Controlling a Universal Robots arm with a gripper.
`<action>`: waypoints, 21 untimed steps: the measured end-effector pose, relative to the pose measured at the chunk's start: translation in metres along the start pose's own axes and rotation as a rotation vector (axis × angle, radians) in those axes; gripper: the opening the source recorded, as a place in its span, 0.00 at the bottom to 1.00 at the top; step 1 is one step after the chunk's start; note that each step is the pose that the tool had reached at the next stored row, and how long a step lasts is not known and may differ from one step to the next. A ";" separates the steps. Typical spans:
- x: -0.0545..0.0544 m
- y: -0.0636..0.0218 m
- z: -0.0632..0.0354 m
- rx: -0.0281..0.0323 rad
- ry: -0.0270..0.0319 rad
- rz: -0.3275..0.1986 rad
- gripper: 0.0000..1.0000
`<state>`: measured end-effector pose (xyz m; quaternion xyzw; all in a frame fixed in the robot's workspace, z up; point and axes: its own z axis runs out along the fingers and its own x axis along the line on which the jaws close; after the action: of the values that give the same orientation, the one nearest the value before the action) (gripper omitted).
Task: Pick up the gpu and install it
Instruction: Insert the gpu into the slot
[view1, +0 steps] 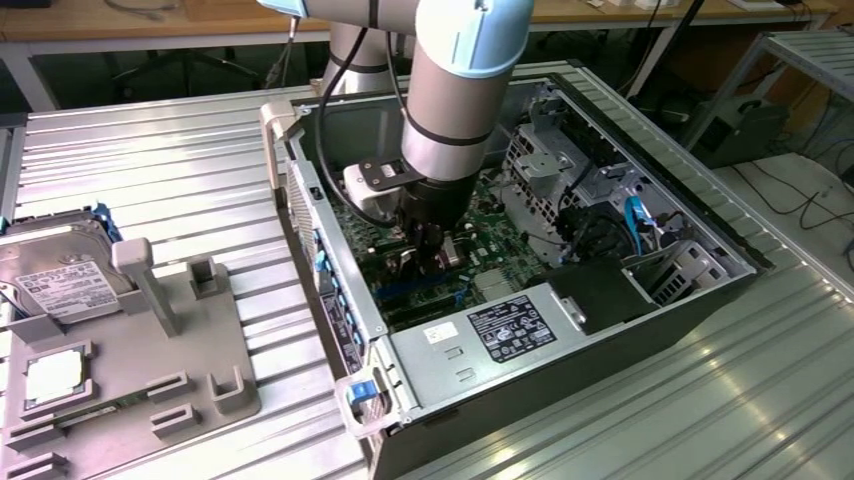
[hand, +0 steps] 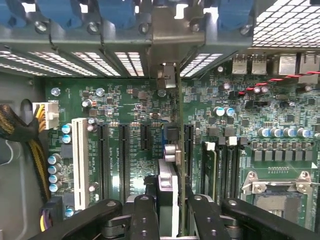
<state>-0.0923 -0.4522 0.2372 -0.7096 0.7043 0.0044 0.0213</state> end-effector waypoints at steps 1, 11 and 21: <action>0.000 0.0000 0.0000 0.0001 -0.0001 0.000 0.28; 0.000 -0.0001 0.0003 -0.0001 0.0471 -0.001 0.28; 0.000 0.0000 0.0002 -0.0001 0.0305 -0.001 0.28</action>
<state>-0.0923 -0.4522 0.2370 -0.7098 0.7042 -0.0063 0.0105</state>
